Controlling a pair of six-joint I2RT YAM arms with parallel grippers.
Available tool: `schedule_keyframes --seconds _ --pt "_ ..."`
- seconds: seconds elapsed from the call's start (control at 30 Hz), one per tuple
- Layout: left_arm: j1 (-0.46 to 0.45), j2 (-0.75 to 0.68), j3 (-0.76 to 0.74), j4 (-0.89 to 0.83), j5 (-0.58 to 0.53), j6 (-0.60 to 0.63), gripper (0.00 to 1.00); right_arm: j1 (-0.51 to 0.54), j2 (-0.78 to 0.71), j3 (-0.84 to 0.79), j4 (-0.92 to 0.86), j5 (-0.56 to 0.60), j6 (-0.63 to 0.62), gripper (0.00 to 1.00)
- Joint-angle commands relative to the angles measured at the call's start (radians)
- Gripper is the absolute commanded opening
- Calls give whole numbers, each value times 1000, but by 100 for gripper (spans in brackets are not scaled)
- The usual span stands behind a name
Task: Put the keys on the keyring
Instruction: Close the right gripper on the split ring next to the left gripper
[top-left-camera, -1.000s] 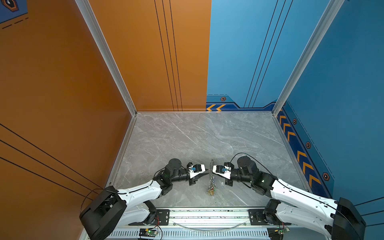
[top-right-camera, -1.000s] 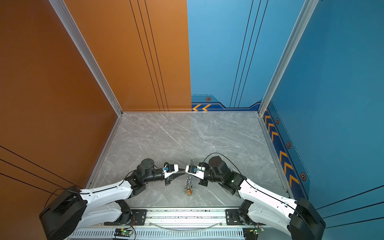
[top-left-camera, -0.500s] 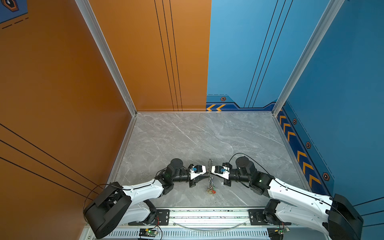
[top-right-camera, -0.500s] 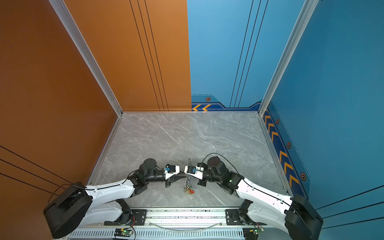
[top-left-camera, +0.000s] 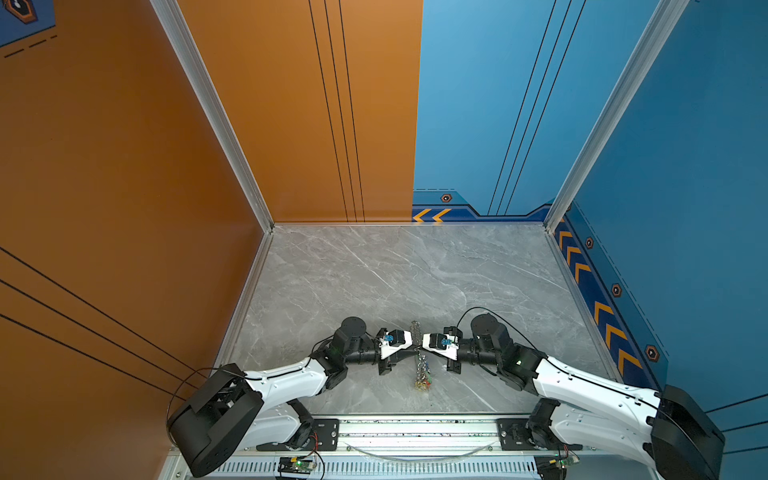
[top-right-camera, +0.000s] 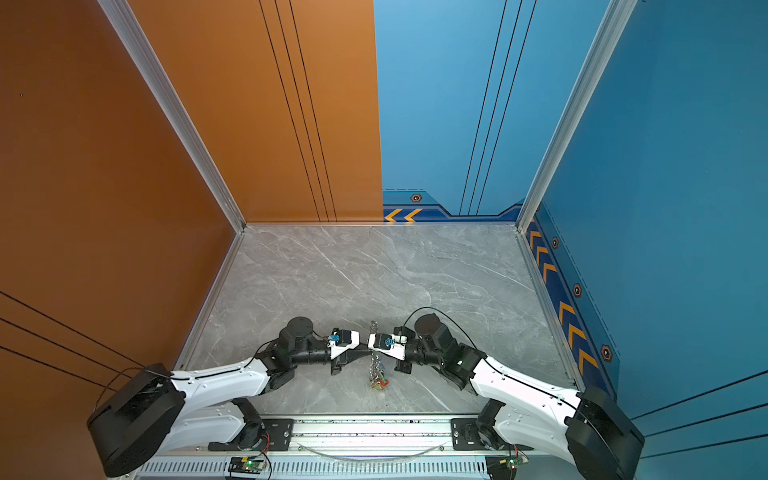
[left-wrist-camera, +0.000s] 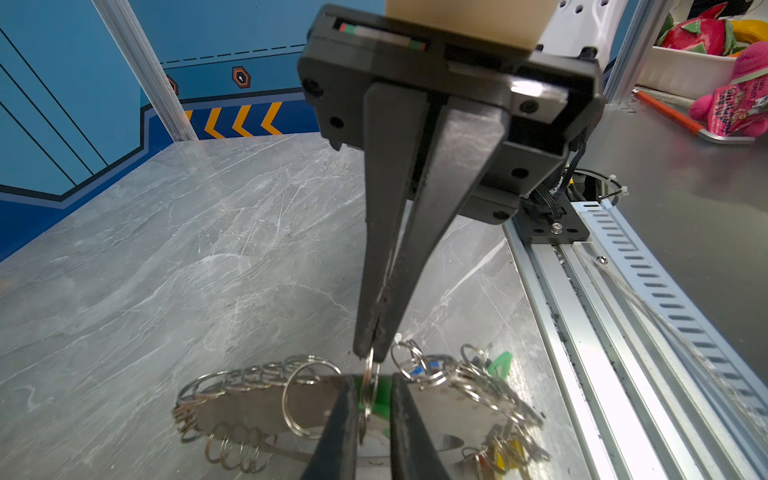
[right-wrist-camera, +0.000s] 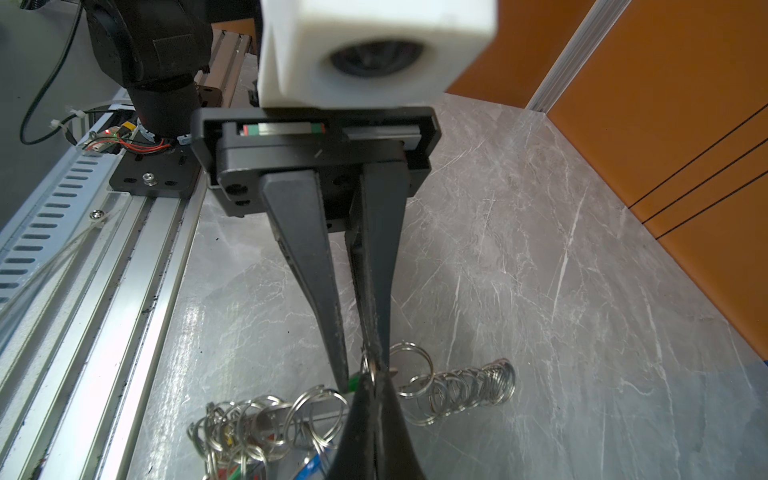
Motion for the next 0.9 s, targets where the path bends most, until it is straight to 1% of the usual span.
schedule_keyframes --seconds 0.0,0.13,0.2,0.3,0.4,0.43,0.47,0.53,0.57,0.63,0.87 --pt "9 3 19 8 3 -7 11 8 3 -12 86 -28 -2 0" --pt "9 7 21 8 -4 -4 2 8 -4 -16 85 -17 -8 0" --pt "9 10 23 8 -12 -4 0 7 -10 -14 76 -13 -14 0" --pt "9 11 24 6 -34 -1 0 5 -16 -12 49 -10 -21 0" --pt "3 -2 30 -33 -74 29 0 0 -30 8 -22 -5 -27 0" --pt "-2 -8 35 -59 -93 47 0 -1 -35 20 -65 3 -35 3" --pt "-9 -14 41 -87 -113 67 0 -2 -41 33 -107 7 -42 7" --pt "-21 -28 59 -165 -143 118 0 -9 -58 48 -190 -15 -78 13" --pt "-28 -34 66 -198 -162 138 0 -14 -68 47 -203 -23 -87 15" --pt "-32 -50 66 -212 -164 154 0 -25 -75 38 -192 -38 -85 17" --pt "-41 -55 66 -219 -152 163 0 -22 -27 48 -137 -36 -74 17"
